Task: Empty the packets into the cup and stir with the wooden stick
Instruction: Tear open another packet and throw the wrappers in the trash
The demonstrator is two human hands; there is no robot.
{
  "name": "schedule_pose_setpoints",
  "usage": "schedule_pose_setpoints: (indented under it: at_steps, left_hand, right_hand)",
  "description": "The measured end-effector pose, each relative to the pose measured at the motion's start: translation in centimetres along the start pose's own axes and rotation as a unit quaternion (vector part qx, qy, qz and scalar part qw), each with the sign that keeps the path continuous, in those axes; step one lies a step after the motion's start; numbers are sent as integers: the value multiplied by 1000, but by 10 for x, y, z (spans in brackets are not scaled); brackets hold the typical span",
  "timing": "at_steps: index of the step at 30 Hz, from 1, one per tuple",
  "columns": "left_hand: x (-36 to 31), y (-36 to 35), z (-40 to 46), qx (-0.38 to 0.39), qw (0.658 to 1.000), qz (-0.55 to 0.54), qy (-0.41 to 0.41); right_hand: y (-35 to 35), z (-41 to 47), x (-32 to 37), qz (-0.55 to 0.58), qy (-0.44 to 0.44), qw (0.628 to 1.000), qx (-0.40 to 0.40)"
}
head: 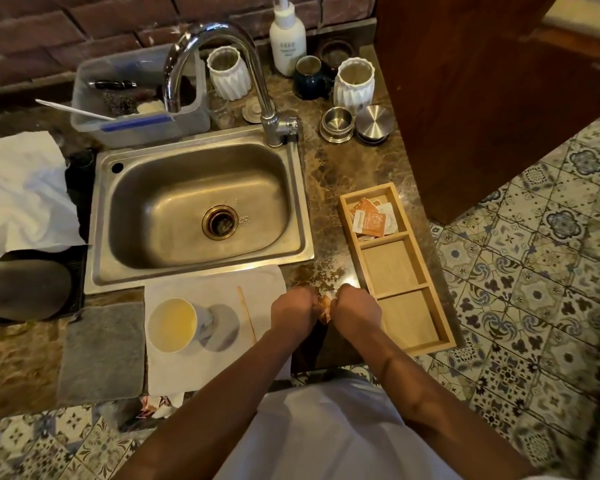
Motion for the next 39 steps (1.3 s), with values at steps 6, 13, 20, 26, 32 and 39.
schedule_pose_setpoints:
  at_steps: [6,13,20,26,32,39]
  left_hand:
    - [7,-8,-2,-37,999,-8,-32]
    - [5,-5,-4,-44,998,-41,-15]
    - [7,1,-7,6,990,-133,35]
    - [10,15,-17,18,982,-188,-4]
    - [3,36,-32,-31,976,-213,-30]
    - [-3,45,-51,-23,959,-282,-12]
  right_hand:
    - [0,2,-1,22,-7,1000,9]
    - [-3,4,-4,24,6,1000,12]
    - [-2,-1,-13,42,69,997,-8]
    - [11,0,-24,163,130,978,-20]
    - [21,1,-30,235,152,959,-36]
    - [30,-13,-36,424,89,900,49]
Point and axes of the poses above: each hand's wrist, its own z-axis towards the middle knuckle, its own y-axis out of the back of the hand, x = y × z, the point moved 2 cm from there along z, towards the middle knuckle, and after that the axes turned 5 degrees about y, right-handed, at the moved point
